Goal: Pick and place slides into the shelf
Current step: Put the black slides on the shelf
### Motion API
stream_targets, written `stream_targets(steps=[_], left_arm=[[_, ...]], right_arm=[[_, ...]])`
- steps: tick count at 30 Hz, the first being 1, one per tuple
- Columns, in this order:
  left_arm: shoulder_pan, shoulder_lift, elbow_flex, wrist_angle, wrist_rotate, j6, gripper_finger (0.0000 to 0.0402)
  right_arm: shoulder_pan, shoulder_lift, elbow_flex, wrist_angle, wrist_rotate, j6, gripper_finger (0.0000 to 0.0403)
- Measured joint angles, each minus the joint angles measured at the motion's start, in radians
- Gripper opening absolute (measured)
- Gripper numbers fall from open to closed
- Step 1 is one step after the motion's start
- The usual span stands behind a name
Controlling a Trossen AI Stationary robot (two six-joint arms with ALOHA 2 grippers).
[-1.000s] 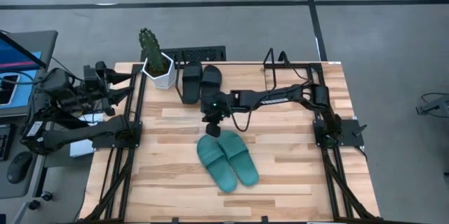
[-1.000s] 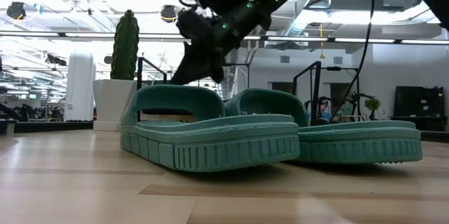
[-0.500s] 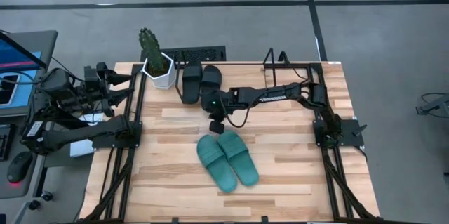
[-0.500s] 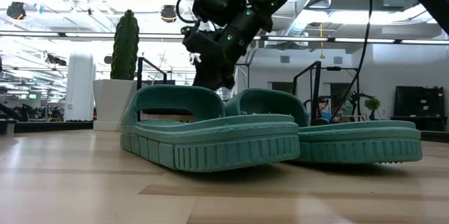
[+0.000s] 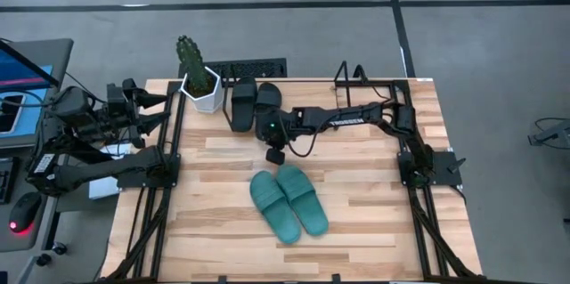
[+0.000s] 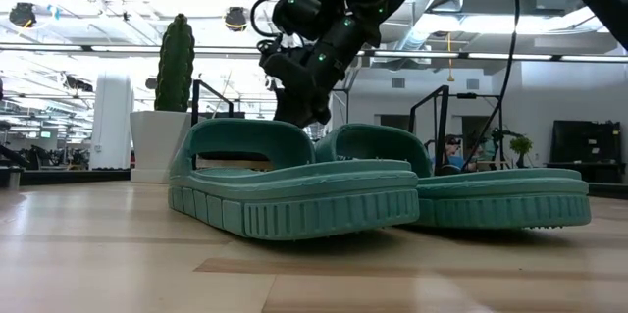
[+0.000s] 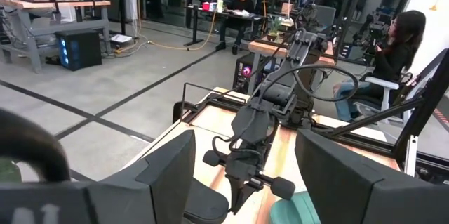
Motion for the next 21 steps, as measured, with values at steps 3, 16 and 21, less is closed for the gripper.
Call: stream_targets(steps=[3, 16, 21], left_arm=[[0.0, 0.0, 0.0, 0.0, 0.0, 0.0, 0.0231], [0.0, 0.0, 0.0, 0.0, 0.0, 0.0, 0.0231], [0.0, 0.0, 0.0, 0.0, 0.0, 0.0, 0.0231]], right_arm=[[-0.007, 0.0, 0.0, 0.001, 0.001, -0.009, 0.0], [-0.032, 0.0, 0.0, 0.003, 0.013, -0.024, 0.0], [-0.031, 0.0, 0.0, 0.01, 0.022, -0.025, 0.0]])
